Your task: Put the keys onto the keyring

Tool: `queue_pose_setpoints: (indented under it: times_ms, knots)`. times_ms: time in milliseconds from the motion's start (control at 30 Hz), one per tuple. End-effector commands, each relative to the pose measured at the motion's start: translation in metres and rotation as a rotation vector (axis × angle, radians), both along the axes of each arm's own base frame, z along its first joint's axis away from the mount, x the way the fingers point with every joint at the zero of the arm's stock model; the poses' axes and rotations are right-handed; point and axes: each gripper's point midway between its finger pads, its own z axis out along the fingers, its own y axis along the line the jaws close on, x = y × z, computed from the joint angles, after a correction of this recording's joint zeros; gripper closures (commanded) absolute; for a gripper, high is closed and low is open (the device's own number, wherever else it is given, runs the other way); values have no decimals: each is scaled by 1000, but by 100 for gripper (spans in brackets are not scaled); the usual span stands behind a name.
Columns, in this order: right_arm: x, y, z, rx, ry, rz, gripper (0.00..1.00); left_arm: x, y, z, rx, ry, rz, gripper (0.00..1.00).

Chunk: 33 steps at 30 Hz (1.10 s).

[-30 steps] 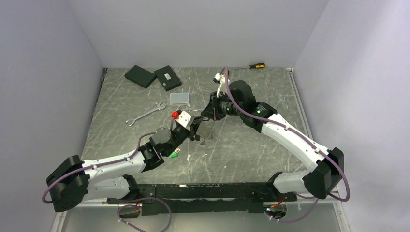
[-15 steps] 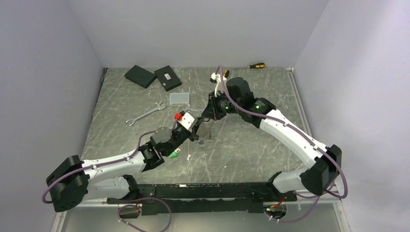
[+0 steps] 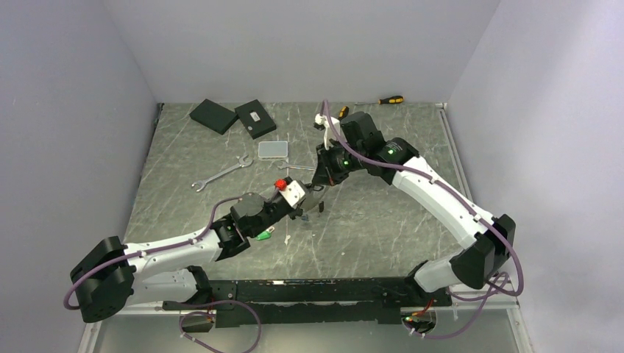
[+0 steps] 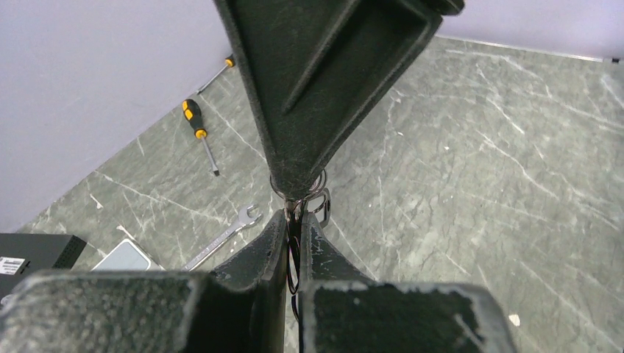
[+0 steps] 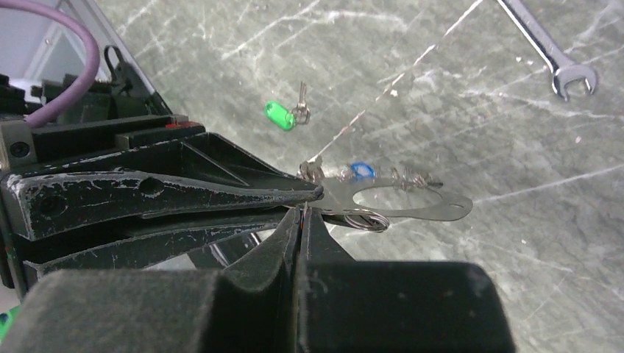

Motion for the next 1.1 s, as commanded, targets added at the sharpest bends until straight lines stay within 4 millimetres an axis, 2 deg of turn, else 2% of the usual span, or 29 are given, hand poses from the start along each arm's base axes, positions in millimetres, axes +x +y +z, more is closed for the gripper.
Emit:
queue_pose_setpoints:
  times_ms: [0,233,500,633,667,700,767,800,933,1067]
  knots:
    - [-19,3,14,8,32,89,100,-4,-10,38,-22,-107,-61,100]
    - [-33,-3,-3,-60,128,150,100,-17,-14,34,63,-163,-147,100]
    - [-46,-6,-13,-92,215,194,100,-15,-10,28,120,-180,-138,100]
    - [-43,-4,-16,-97,223,188,100,-16,-11,29,117,-176,-143,100]
    - [-41,-4,-15,-96,214,179,90,-15,-11,29,116,-174,-140,100]
    - [-38,-3,-12,-89,199,170,76,-14,-10,29,112,-171,-133,100]
    - [-31,2,-1,-49,143,149,59,-10,-9,29,103,-157,-106,100]
    - [-27,4,5,-24,116,135,53,-10,-9,28,101,-150,-105,100]
    - [-16,9,30,80,0,77,47,6,2,33,60,-118,16,100]
    - [-4,0,38,144,-103,-53,47,6,6,40,4,-101,38,100]
